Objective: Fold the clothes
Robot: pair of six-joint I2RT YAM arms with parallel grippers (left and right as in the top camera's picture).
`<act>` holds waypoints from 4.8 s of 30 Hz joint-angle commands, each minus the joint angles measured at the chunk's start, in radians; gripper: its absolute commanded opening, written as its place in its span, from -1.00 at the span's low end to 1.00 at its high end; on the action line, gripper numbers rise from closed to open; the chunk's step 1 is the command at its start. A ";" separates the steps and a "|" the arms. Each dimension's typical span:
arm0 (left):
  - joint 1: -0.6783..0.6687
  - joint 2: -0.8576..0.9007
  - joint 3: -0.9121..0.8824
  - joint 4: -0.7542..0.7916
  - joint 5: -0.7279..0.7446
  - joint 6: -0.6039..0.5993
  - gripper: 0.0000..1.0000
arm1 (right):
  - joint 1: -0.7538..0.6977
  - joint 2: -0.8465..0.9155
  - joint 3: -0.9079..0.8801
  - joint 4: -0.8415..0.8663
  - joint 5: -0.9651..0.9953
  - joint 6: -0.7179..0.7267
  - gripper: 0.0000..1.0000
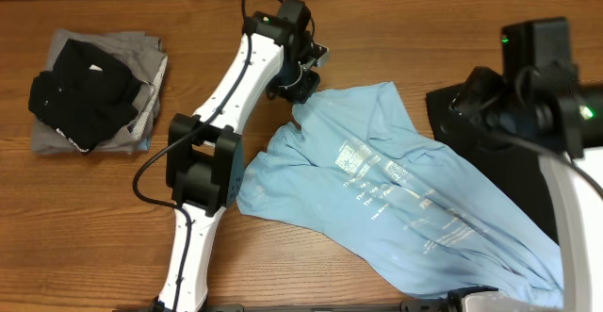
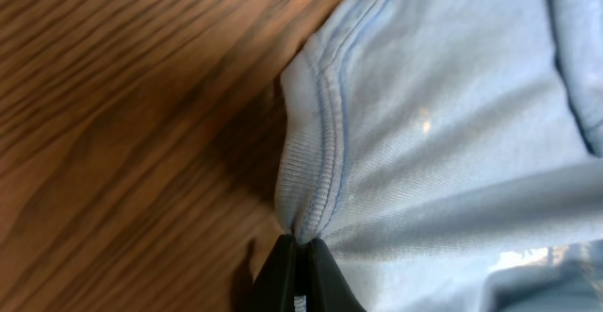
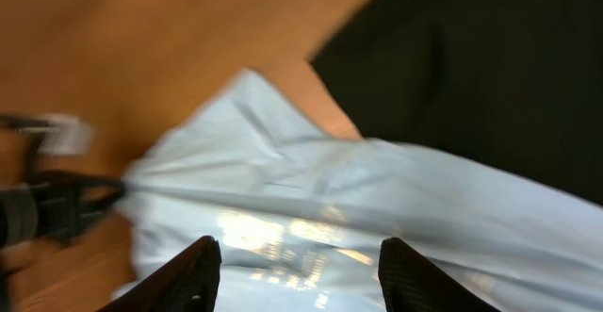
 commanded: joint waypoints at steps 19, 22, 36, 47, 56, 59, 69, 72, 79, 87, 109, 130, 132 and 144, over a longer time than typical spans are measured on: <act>0.258 -0.061 0.565 -0.306 -0.357 -0.137 -0.92 | -0.336 0.188 -0.021 -0.026 0.000 -0.061 0.15; 0.301 -0.061 0.560 -0.313 -0.375 -0.145 -0.92 | -0.355 0.227 -0.028 -0.026 0.001 -0.066 0.15; 0.353 -0.083 0.568 -0.340 -0.364 -0.197 -0.56 | -0.531 0.377 -0.560 0.204 -0.192 -0.143 -0.74; 0.353 -0.109 0.568 -0.363 -0.364 -0.197 -0.24 | -0.933 0.377 -0.805 0.537 -0.008 0.082 -0.92; 0.353 -0.114 0.568 -0.393 -0.341 -0.196 -0.19 | -1.150 0.377 -0.471 0.509 0.108 0.097 -0.92; 0.353 -0.114 0.568 -0.406 -0.291 -0.193 -0.04 | -1.153 0.376 -0.383 0.481 -0.053 0.037 -0.92; 0.175 -0.102 0.393 -0.410 0.114 0.061 0.21 | -1.027 0.376 -0.354 0.341 -0.452 -0.124 -0.10; 0.076 -0.090 0.266 -0.330 0.042 0.110 0.29 | -1.021 0.376 -0.354 0.305 -0.540 -0.181 -0.08; -0.008 -0.070 -0.037 0.050 -0.145 0.035 0.70 | -1.020 0.376 -0.354 0.182 -0.577 -0.272 -0.06; 0.057 -0.068 -0.208 0.294 -0.127 0.028 0.95 | -1.004 0.376 -0.354 0.169 -0.576 -0.286 -0.04; 0.248 -0.092 0.030 0.113 -0.267 -0.043 -0.92 | -0.870 0.376 -0.467 0.161 -0.324 -0.202 -0.03; 0.333 -0.092 0.240 -0.062 -0.208 -0.047 -0.91 | -0.874 0.343 -0.879 0.315 -0.592 -0.407 0.47; 0.333 -0.092 0.240 -0.067 -0.208 -0.042 -0.92 | -0.875 0.297 -0.861 0.319 -0.591 -0.412 0.48; 0.333 -0.092 0.240 -0.069 -0.216 -0.032 -0.87 | -0.842 -0.099 -0.716 0.124 -0.547 -0.246 0.71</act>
